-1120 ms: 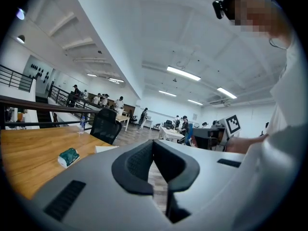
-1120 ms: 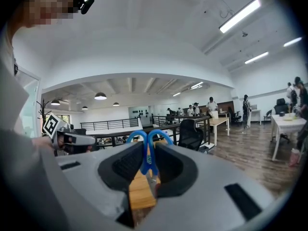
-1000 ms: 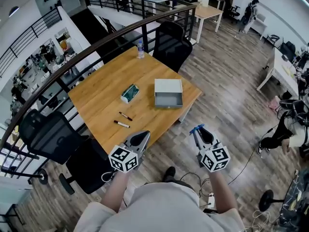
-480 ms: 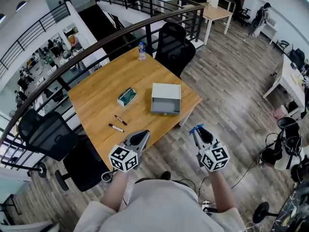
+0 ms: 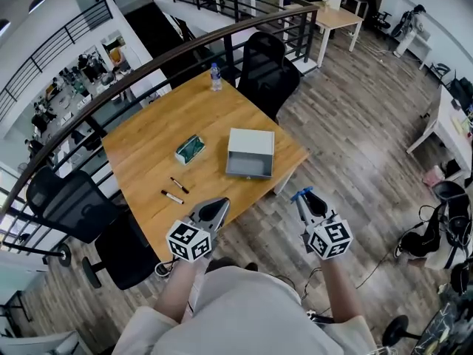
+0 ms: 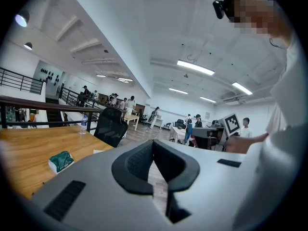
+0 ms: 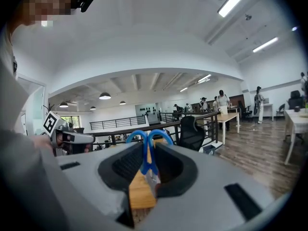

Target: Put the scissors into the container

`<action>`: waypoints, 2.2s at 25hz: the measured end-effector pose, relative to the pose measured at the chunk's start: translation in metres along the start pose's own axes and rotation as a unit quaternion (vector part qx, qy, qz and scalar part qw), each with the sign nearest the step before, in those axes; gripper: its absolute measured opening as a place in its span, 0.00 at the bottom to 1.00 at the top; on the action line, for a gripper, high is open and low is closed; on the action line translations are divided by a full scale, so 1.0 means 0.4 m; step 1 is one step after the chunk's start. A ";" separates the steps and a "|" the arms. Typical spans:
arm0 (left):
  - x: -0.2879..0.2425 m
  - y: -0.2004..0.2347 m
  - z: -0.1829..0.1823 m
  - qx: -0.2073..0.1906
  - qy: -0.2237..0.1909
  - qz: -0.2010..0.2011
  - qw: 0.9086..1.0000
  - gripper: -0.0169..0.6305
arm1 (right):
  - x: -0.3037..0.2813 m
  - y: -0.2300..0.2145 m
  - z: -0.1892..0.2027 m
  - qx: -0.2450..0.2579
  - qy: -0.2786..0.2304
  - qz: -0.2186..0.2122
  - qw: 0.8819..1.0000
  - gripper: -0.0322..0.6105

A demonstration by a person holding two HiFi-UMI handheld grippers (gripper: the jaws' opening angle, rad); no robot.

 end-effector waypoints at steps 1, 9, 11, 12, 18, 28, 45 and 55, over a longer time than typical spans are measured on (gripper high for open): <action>-0.010 0.001 -0.002 0.000 0.001 0.000 1.000 0.01 | -0.005 -0.009 0.004 -0.002 0.002 0.000 1.000 0.18; -0.065 0.057 -0.022 0.003 0.012 -0.001 1.000 0.01 | -0.077 -0.047 0.014 -0.012 0.012 0.000 1.000 0.18; -0.081 0.087 -0.031 0.006 0.013 0.000 1.000 0.01 | -0.105 -0.053 0.016 -0.015 0.015 0.004 1.000 0.18; -0.089 0.104 -0.034 0.008 0.014 0.001 1.000 0.01 | -0.121 -0.056 0.019 -0.018 0.017 0.007 1.000 0.18; -0.150 0.216 -0.060 0.014 0.020 0.013 1.000 0.01 | -0.221 -0.062 0.024 -0.021 0.032 0.015 0.999 0.18; -0.251 0.423 -0.067 0.030 0.061 0.026 0.997 0.01 | -0.424 -0.084 0.047 -0.026 0.075 0.027 0.996 0.18; -0.320 0.671 -0.001 0.050 0.107 0.040 0.992 0.01 | -0.778 -0.072 0.181 0.010 0.167 -0.002 0.986 0.18; -0.327 0.724 0.020 0.076 0.091 0.001 0.993 0.01 | -0.925 -0.077 0.322 0.035 0.225 -0.061 0.972 0.18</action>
Point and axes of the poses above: the fingertips, and each gripper's own axes: x backward along the fingers, y to its left, z out of its underside, the point moved 7 cm from there along x, backward along the fingers, and after that the axes turned 8 degrees about x, right-handed, at the moved point
